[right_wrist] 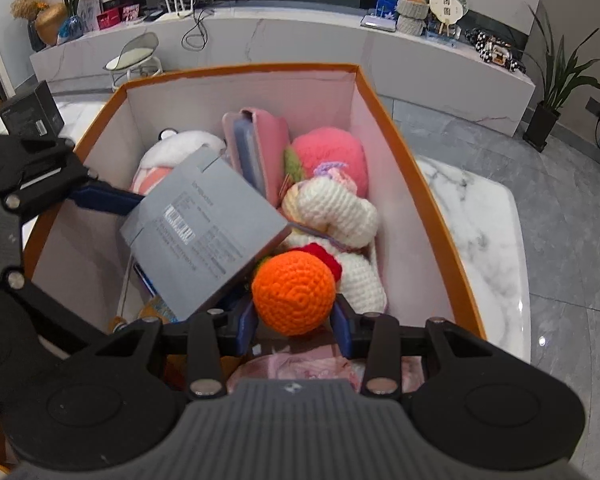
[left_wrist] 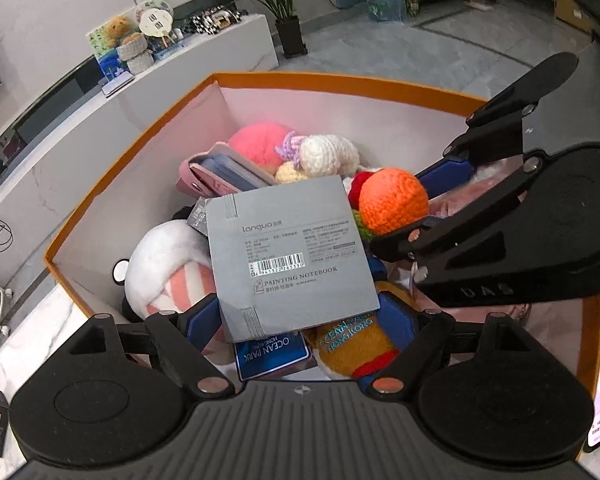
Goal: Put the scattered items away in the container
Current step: 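Lower notebook box into orange box with left tool while right tool lowers ball, then open left tool releasing notebook box while right tool releases orange ball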
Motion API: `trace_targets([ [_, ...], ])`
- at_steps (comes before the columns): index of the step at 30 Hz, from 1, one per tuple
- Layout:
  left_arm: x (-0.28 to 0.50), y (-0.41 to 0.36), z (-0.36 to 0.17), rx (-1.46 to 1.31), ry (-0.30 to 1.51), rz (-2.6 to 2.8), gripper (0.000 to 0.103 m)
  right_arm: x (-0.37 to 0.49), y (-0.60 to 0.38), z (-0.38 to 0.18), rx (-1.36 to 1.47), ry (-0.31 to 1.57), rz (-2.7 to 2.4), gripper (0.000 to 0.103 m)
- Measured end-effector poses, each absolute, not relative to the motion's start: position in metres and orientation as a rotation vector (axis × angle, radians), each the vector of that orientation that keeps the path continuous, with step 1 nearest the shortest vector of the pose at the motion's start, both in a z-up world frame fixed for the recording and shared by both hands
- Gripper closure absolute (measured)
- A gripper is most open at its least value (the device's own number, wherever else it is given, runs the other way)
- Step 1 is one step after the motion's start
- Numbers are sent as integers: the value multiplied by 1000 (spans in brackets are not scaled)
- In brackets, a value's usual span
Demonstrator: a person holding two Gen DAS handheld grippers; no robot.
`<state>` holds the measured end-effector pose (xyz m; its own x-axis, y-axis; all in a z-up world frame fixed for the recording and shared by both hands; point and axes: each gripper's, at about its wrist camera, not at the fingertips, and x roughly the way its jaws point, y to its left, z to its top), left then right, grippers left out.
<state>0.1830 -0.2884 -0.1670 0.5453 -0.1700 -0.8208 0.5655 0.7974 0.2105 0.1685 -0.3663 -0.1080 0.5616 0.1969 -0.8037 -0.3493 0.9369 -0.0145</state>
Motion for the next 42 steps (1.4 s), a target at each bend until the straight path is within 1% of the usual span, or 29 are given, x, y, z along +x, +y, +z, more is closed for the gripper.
trace_targets([
  [1, 185, -289, -167, 502, 911, -460, 2, 169, -366, -109, -183, 927, 329, 59],
  [3, 188, -290, -168, 518, 930, -472, 0, 169, -365, -108, -189, 928, 325, 53],
  [7, 187, -287, -170, 520, 927, -480, 0, 171, -368, -108, -177, 930, 311, 46],
  [12, 183, -290, -167, 547, 928, -470, 0, 169, -371, -108, -164, 926, 317, 45],
  [14, 182, -293, -165, 564, 931, -471, 0, 167, -371, -106, -163, 923, 321, 44],
  [16, 180, -296, -162, 580, 933, -476, 0, 165, -371, -103, -159, 912, 333, 39],
  [21, 173, -297, -151, 599, 900, -464, 0, 161, -374, -94, -141, 880, 344, 36],
  [24, 170, -297, -141, 591, 875, -456, 0, 157, -377, -87, -137, 849, 324, 27],
  [33, 157, -297, -112, 562, 810, -453, 0, 146, -390, -65, -102, 784, 314, 25],
  [42, 144, -279, -83, 424, 759, -441, 0, 134, -393, -51, -109, 751, 298, 24],
])
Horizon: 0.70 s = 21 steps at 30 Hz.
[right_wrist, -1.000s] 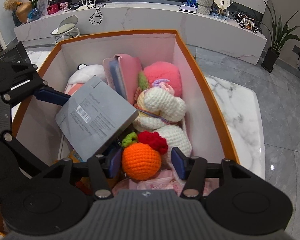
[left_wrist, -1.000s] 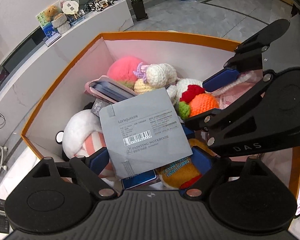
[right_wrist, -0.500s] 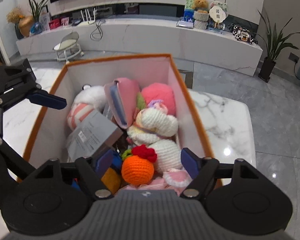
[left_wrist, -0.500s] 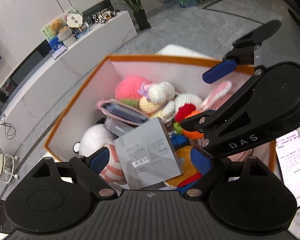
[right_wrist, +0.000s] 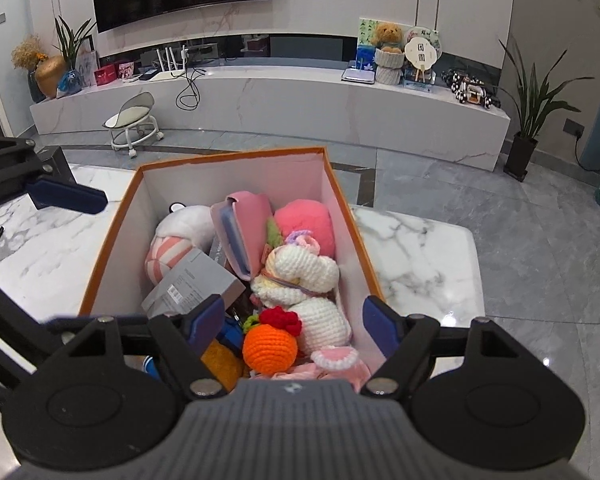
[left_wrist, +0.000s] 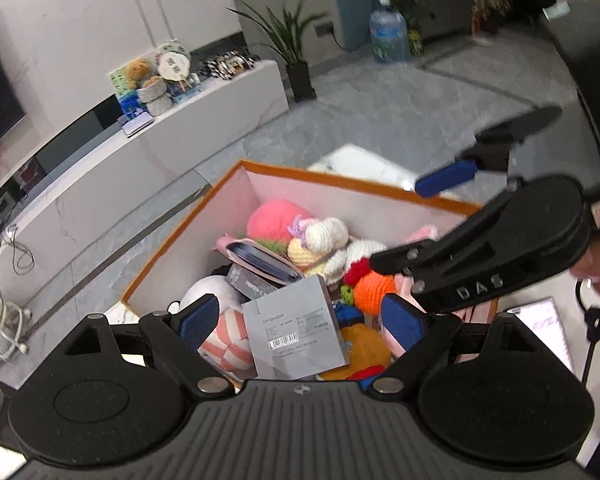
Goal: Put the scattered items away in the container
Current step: 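Open left tool releasing notebook box while right tool releases orange ball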
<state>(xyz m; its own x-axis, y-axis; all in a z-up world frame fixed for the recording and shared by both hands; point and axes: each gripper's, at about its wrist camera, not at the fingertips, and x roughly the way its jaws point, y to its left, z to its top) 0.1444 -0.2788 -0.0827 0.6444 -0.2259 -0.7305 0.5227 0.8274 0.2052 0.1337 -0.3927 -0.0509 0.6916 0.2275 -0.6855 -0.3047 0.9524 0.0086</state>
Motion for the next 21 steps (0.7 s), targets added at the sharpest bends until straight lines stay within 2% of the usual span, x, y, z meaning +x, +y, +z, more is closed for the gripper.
trace_targets([
  [18, 112, -245, -55, 258, 640, -374, 0, 109, -380, -34, -142, 697, 259, 20],
  [21, 106, -243, -50, 238, 618, -374, 0, 104, -379, -29, -132, 675, 249, 15],
])
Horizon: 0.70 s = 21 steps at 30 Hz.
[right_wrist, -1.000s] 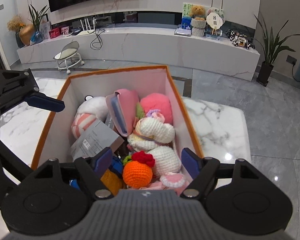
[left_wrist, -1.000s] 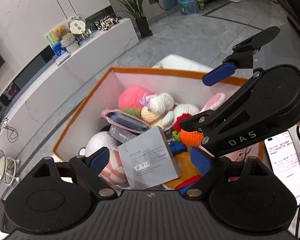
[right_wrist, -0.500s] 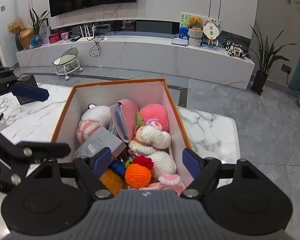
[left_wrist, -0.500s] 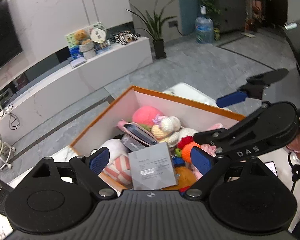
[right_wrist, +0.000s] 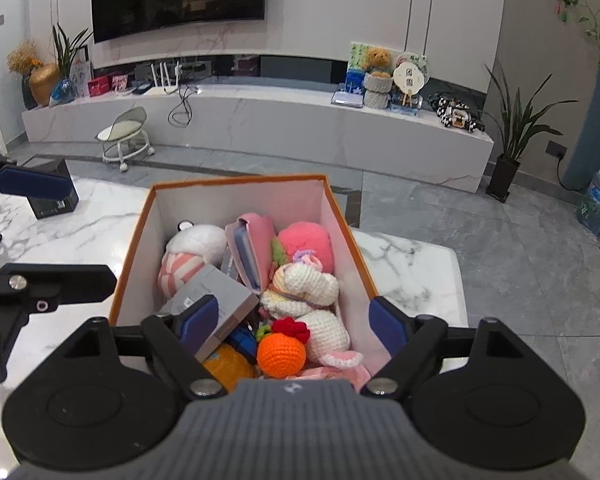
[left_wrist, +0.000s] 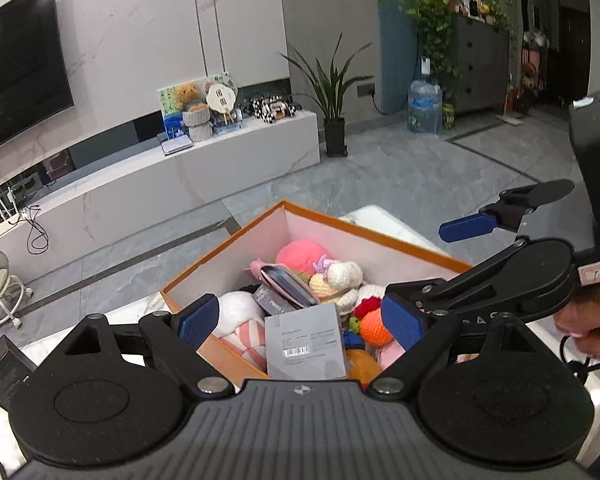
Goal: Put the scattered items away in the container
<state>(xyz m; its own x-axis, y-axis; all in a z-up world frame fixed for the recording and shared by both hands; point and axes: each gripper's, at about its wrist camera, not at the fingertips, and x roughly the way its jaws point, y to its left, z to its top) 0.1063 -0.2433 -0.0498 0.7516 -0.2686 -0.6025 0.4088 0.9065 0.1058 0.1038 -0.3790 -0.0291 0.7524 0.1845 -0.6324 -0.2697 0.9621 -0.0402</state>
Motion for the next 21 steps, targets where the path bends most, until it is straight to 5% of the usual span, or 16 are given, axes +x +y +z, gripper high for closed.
trace_targets([
  [21, 98, -218, -56, 76, 662, -313, 0, 55, -370, -18, 41, 625, 124, 7],
])
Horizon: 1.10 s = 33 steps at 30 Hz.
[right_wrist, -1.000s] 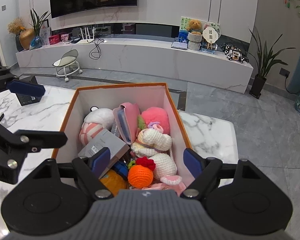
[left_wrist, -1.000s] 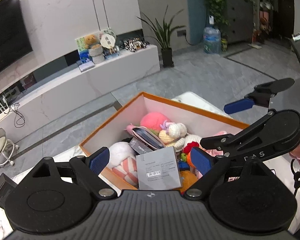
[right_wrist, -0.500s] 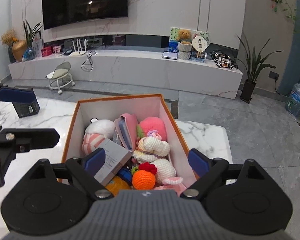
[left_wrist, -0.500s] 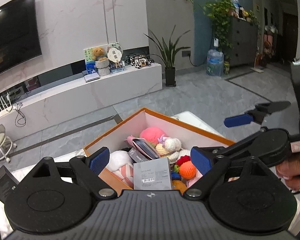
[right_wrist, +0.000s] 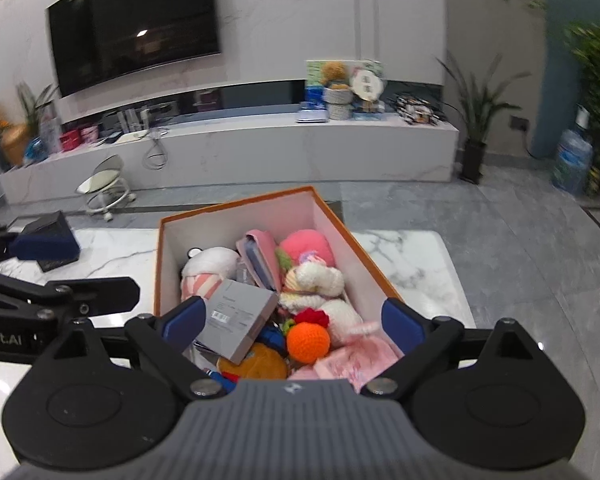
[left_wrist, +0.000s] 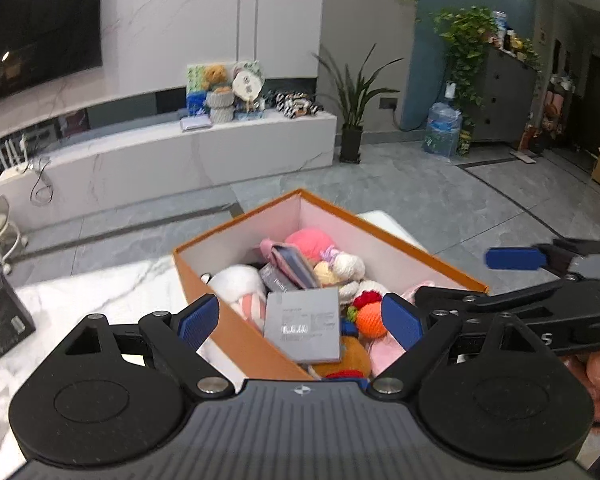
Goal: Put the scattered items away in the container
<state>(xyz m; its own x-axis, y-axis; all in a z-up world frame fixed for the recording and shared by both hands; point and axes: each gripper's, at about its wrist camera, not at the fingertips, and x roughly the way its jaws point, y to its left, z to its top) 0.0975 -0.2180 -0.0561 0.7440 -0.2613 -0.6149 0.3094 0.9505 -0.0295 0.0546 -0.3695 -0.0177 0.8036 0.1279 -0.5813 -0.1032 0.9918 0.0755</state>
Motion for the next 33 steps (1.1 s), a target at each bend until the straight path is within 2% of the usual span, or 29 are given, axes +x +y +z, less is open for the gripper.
trace_targets([
  [6, 102, -219, -61, 93, 686, -220, 0, 56, -370, -20, 47, 631, 63, 4],
  [33, 99, -222, -55, 86, 699, -224, 0, 56, -375, -16, 70, 642, 11, 3],
])
